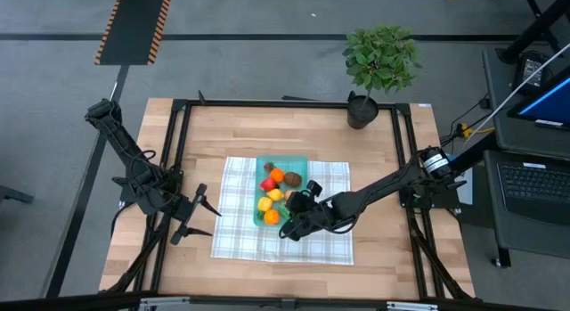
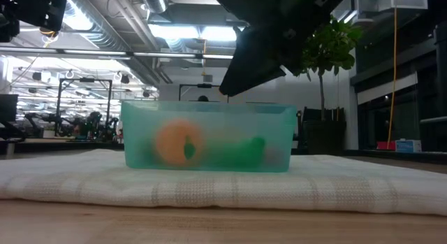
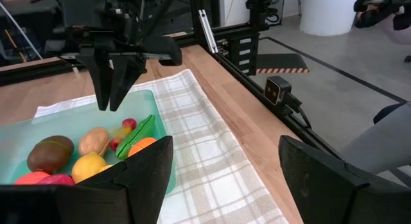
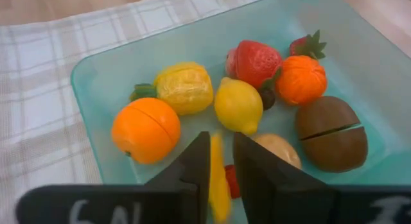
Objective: Pick and placing Produce into tupperware
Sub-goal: Put the yellow corn into the blue bin, then return to Home Position
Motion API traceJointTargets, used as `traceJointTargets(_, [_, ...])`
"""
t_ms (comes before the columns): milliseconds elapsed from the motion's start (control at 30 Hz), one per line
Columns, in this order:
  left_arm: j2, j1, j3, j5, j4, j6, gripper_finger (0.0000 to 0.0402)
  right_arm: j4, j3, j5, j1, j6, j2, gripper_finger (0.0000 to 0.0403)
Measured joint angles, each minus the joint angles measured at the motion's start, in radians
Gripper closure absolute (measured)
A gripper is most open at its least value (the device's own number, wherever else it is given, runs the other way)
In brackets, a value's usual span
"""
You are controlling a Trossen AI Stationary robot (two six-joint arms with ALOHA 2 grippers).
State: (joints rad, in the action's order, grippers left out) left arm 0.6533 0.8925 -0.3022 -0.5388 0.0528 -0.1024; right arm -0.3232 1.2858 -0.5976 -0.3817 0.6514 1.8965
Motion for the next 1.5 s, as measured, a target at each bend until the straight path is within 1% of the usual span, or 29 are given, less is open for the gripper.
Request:
traceJointTargets(267, [0.0, 0.0, 0.0, 0.0, 0.0, 0.0, 0.0128, 0.004, 0.0, 0.0, 0.0, -0.006, 0.0, 0.028])
traceJointTargets(367, [0.0, 0.0, 0.0, 0.0, 0.0, 0.002, 0.0128, -0.001, 0.001, 0.004, 0.0, -0.013, -0.005, 0.0266])
traceJointTargets(433, [0.0, 0.0, 0.0, 0.0, 0.005, 0.004, 0.0128, 0.008, 0.003, -0.018, -0.004, -0.045, -0.016, 0.0261])
traceJointTargets(533, [-0.001, -0.005, 0.0, 0.0, 0.021, 0.006, 0.0128, 0.016, 0.005, -0.115, -0.024, -0.087, -0.043, 0.0259])
traceJointTargets(600, [-0.006, -0.029, 0.0, 0.0, 0.021, 0.007, 0.0128, 0.033, -0.002, -0.117, -0.033, -0.108, -0.052, 0.0262])
traceJointTargets(667, [-0.007, -0.065, 0.0, 0.012, 0.021, 0.009, 0.0128, 0.096, -0.03, -0.084, -0.042, -0.129, -0.053, 0.027])
traceJointTargets(733, [-0.007, -0.109, 0.008, 0.072, 0.026, 0.037, 0.0128, 0.228, -0.083, -0.046, -0.049, -0.18, -0.053, 0.028])
traceJointTargets(800, [-0.006, -0.159, 0.027, 0.141, 0.04, 0.053, 0.0128, 0.391, -0.142, -0.021, -0.057, -0.265, -0.054, 0.0291])
traceJointTargets(867, [-0.008, -0.212, 0.05, 0.219, 0.118, 0.089, 0.0128, 0.559, -0.202, 0.007, -0.065, -0.362, -0.061, 0.0302])
traceJointTargets(933, [-0.017, -0.27, 0.072, 0.295, 0.19, 0.136, 0.0128, 0.714, -0.262, 0.06, -0.066, -0.444, -0.075, 0.0312])
traceJointTargets(1000, [-0.026, -0.335, 0.085, 0.339, 0.208, 0.163, 0.0128, 0.834, -0.314, 0.103, -0.063, -0.49, -0.086, 0.032])
traceJointTargets(1067, [-0.039, -0.398, 0.091, 0.368, 0.209, 0.178, 0.0128, 0.889, -0.363, 0.115, -0.054, -0.525, -0.112, 0.0326])
traceJointTargets(1167, [-0.068, -0.486, 0.091, 0.46, 0.202, 0.212, 0.0128, 0.896, -0.421, 0.122, -0.043, -0.542, -0.177, 0.0333])
traceJointTargets(1233, [-0.101, -0.551, 0.091, 0.509, 0.194, 0.242, 0.0128, 0.891, -0.466, 0.121, -0.041, -0.564, -0.24, 0.0335])
traceJointTargets(1333, [-0.157, -0.654, 0.092, 0.542, 0.154, 0.262, 0.0128, 0.899, -0.541, 0.125, -0.032, -0.6, -0.351, 0.0336])
traceJointTargets(1500, [-0.251, -0.813, 0.093, 0.667, 0.071, 0.245, 0.0128, 0.936, -0.706, 0.121, 0.002, -0.607, -0.533, 0.0334])
